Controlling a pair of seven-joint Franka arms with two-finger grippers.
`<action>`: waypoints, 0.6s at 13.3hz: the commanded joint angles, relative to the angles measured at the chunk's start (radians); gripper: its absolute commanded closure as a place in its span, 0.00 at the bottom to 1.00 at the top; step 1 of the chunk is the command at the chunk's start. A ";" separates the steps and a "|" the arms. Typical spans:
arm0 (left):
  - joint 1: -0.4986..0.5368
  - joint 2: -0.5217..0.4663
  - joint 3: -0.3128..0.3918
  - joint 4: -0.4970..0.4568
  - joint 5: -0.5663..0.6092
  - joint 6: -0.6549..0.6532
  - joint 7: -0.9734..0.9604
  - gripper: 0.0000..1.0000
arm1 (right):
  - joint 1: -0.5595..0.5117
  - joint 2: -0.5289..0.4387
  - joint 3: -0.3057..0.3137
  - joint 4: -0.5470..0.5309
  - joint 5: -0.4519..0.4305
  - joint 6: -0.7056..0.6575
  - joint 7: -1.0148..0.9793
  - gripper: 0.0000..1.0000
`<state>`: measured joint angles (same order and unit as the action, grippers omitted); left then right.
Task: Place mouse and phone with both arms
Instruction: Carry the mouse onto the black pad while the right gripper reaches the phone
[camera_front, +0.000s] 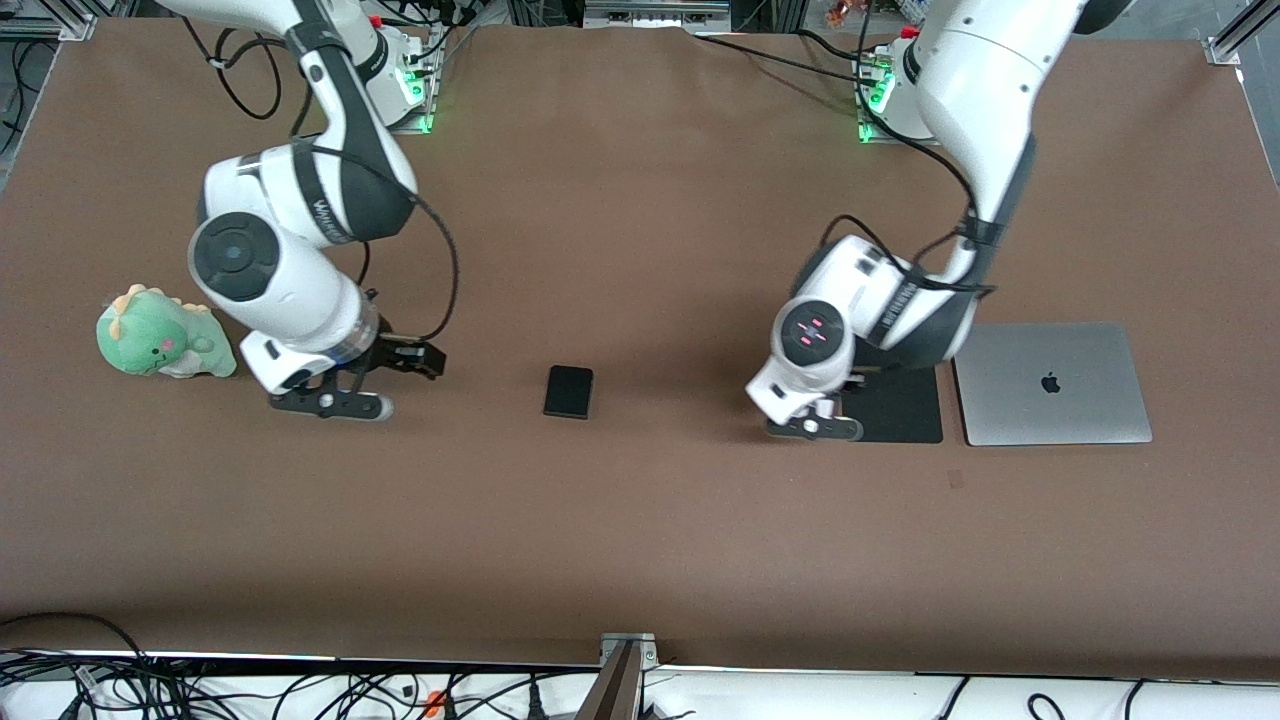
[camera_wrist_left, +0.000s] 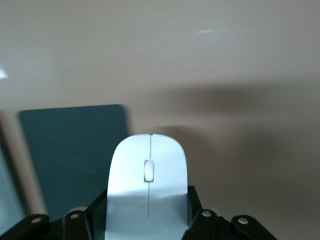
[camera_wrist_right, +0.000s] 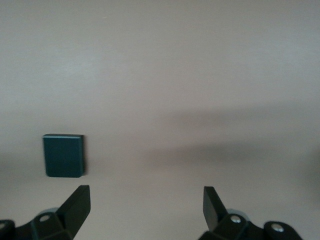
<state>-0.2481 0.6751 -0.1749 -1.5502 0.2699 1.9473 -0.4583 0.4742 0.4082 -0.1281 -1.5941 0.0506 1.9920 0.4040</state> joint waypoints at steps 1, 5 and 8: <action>0.171 -0.058 -0.075 -0.071 -0.043 -0.015 0.113 0.67 | 0.053 0.047 -0.005 0.002 0.034 0.079 0.015 0.00; 0.378 -0.061 -0.214 -0.204 -0.051 0.178 0.185 0.67 | 0.131 0.130 -0.005 0.000 0.089 0.201 0.013 0.00; 0.398 -0.091 -0.221 -0.293 -0.044 0.281 0.185 0.67 | 0.194 0.207 -0.005 0.000 0.091 0.293 0.048 0.00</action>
<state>0.1360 0.6552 -0.3811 -1.7468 0.2367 2.1759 -0.2896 0.6323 0.5737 -0.1242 -1.5967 0.1240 2.2292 0.4241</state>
